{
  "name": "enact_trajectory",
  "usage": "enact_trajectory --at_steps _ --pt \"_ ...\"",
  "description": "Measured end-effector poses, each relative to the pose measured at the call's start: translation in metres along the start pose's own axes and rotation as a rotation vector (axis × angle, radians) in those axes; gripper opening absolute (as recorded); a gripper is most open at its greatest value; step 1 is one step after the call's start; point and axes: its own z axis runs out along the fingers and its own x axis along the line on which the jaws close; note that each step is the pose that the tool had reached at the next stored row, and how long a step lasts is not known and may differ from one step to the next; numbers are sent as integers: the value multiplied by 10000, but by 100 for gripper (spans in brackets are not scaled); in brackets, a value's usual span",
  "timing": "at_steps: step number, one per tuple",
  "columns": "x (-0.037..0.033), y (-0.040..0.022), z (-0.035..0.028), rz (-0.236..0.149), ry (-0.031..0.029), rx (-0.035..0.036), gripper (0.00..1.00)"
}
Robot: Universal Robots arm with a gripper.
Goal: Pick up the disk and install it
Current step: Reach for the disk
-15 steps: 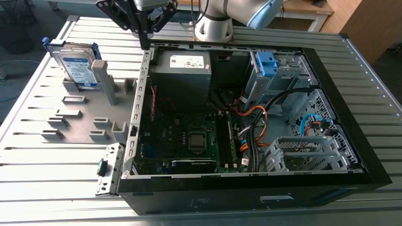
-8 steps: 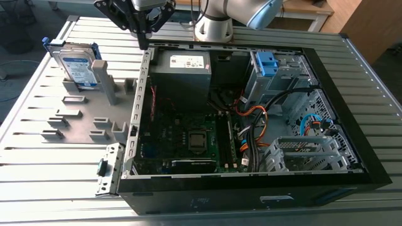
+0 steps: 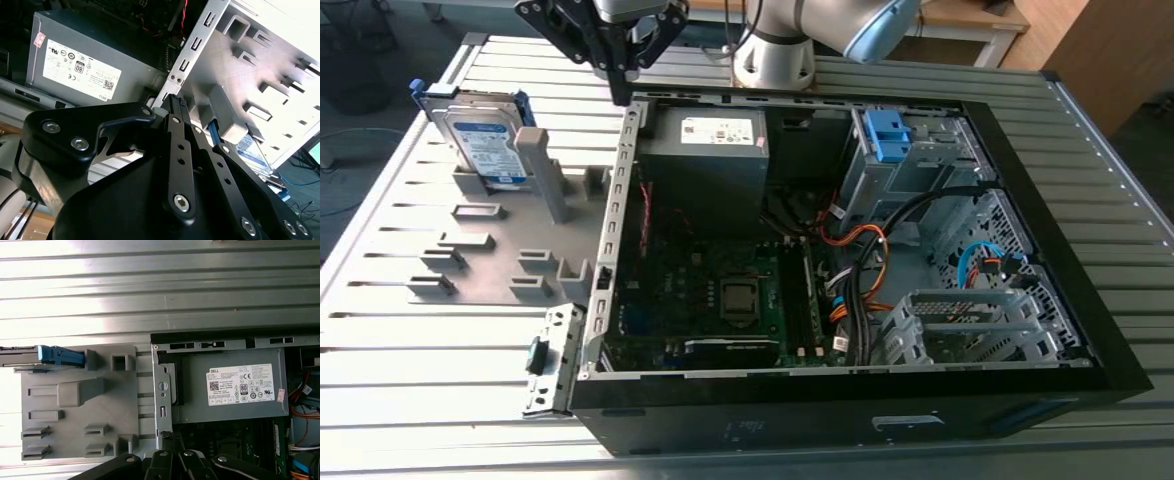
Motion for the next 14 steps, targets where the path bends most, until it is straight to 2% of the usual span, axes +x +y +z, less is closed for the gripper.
enact_trajectory --at_steps 14 --pt "67 -5 -2 0 0 0 11"
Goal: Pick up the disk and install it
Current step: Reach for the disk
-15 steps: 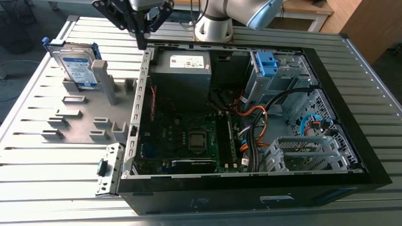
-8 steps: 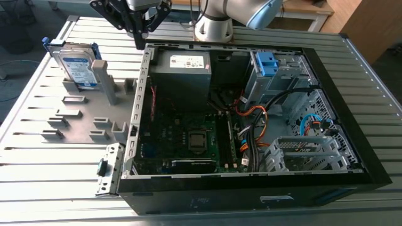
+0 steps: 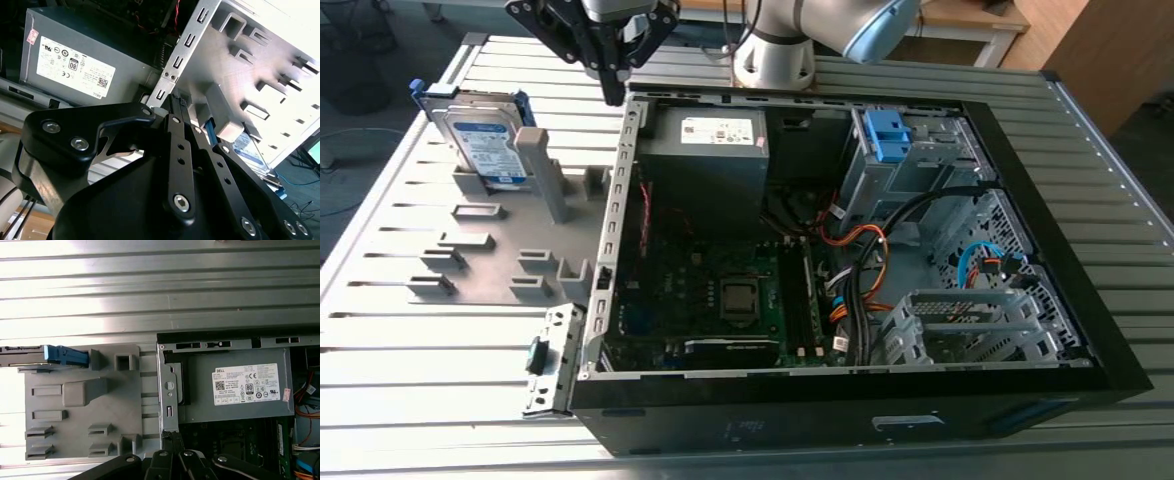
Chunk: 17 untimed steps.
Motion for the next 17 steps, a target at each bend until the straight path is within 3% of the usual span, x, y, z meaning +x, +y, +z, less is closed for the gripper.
enact_trajectory --at_steps 17 --pt "72 -5 -1 0 0 0 11"
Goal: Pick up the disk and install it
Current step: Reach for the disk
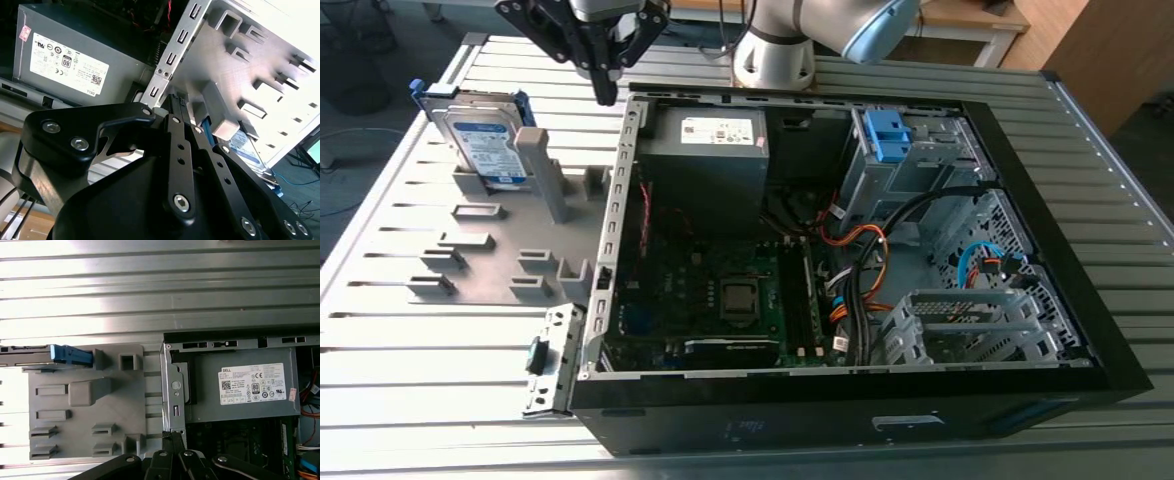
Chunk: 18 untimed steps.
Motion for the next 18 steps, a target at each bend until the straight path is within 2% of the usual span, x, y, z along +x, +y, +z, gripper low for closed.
enact_trajectory --at_steps 18 --pt "72 -5 -1 1 0 0 11"
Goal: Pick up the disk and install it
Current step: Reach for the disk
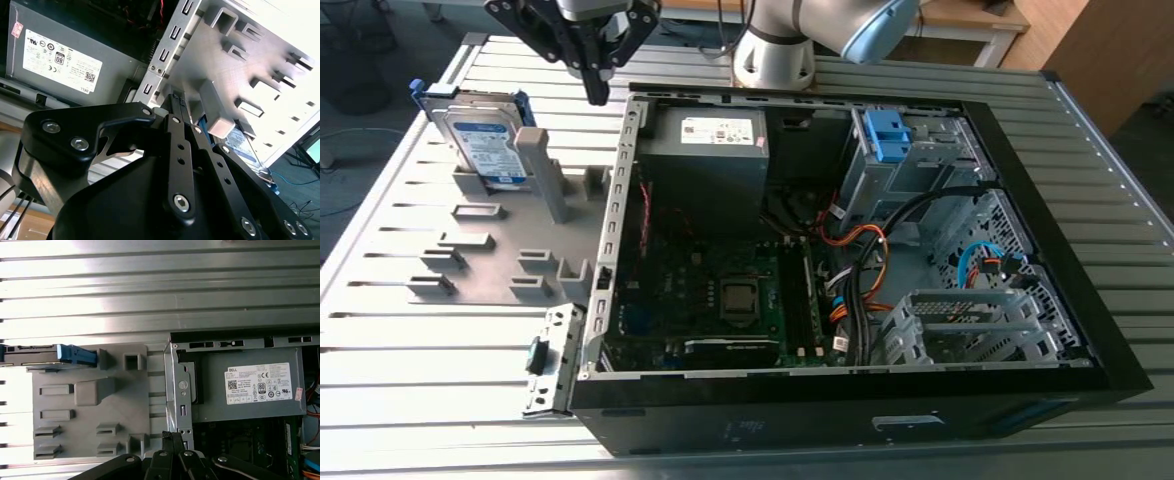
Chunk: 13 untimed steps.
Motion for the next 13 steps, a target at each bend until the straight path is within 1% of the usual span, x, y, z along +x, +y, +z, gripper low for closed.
enact_trajectory --at_steps 13 --pt "50 -4 -1 -1 1 1 11"
